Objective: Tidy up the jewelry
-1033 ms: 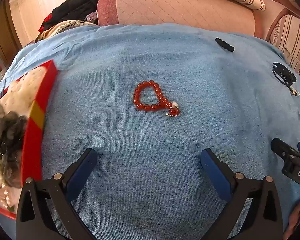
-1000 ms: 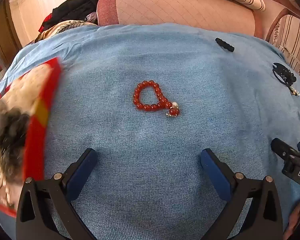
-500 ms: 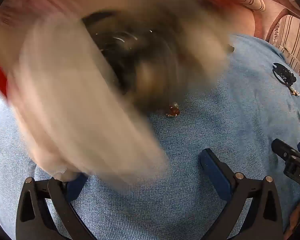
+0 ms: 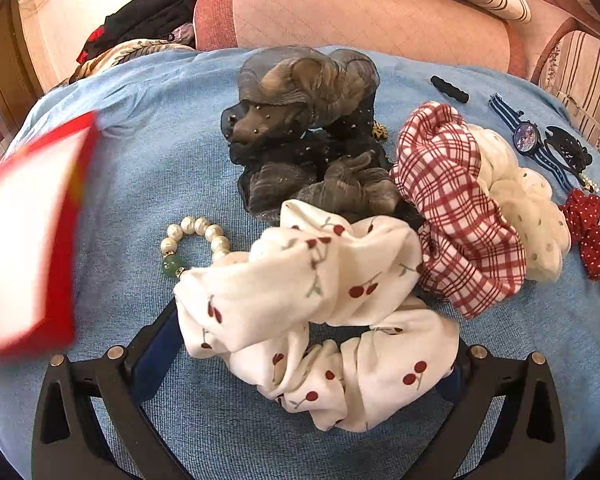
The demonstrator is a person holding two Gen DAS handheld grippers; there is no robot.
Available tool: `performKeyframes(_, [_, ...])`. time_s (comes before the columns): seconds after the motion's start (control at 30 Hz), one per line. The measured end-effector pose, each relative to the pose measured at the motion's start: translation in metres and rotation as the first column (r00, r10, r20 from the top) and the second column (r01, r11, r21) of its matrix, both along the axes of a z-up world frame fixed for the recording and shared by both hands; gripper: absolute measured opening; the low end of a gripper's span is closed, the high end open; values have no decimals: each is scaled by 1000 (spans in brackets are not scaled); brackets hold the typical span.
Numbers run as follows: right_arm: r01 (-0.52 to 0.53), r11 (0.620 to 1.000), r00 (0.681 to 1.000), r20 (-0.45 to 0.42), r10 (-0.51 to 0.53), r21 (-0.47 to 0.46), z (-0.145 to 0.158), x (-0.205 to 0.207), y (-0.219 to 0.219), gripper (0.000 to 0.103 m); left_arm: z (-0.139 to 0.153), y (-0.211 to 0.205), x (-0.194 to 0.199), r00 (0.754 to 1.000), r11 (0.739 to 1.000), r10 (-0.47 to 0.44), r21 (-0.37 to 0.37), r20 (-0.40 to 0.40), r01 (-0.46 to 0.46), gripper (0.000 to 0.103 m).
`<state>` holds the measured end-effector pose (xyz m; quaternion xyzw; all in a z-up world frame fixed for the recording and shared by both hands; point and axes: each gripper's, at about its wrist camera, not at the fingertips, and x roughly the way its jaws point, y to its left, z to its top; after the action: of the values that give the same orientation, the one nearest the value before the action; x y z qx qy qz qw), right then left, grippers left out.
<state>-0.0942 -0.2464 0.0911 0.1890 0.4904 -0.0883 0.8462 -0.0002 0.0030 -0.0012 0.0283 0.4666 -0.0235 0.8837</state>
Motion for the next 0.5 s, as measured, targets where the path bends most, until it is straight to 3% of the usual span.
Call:
performKeyframes(0.13, [10,998,995,93,-16,60,21,-7,-12,91,0,-5,-4,1000,1000,0,2,1,0,103])
performKeyframes(0.3, [58,997,985,160,-66,57,34,-18,-22,84,-1,-8,-6,1000,1000,0,5,3,0,103])
performKeyframes(0.5, [-109,993,973,201,116,-45,42,-33,28,80,1,-2,-3,1000,1000,10,2,2,-10,103])
